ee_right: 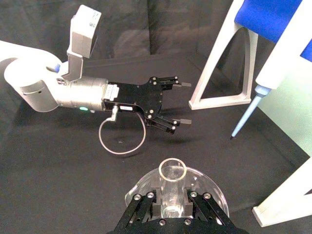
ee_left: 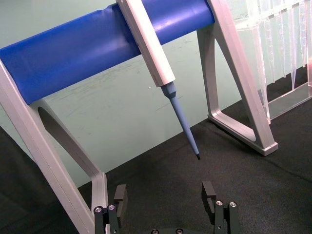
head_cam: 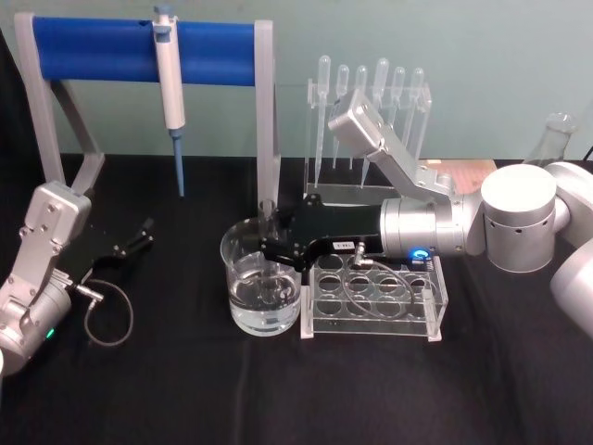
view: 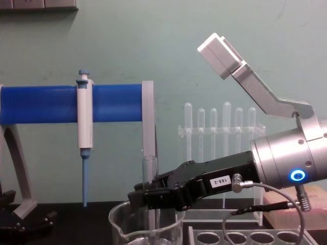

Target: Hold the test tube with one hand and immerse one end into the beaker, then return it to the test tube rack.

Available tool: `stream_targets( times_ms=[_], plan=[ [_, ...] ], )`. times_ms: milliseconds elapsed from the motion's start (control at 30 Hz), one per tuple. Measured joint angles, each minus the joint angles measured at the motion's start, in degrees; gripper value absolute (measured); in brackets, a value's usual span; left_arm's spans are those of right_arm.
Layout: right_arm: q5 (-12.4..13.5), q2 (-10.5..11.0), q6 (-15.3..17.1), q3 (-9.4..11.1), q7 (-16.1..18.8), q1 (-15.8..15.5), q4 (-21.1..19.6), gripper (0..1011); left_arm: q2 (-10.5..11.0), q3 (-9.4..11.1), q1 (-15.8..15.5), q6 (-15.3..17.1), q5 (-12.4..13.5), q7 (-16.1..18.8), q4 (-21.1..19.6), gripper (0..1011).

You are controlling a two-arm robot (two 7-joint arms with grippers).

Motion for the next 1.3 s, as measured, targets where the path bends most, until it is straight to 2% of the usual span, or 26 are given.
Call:
stream_targets(
  times_ms=[1000, 1300],
  plan=[
    [-0.03, 0.02, -0.03, 0.03, 0.00, -0.03, -0.04, 238, 0.00, 0.00, 0.00, 0.00, 0.00, 0.00, 0.00, 1000],
    [0.16, 1.45, -0.21, 1.42, -0.38, -0.53, -3.39, 238, 0.00, 0.00, 0.00, 0.00, 0.00, 0.00, 0.00, 1000]
  ],
)
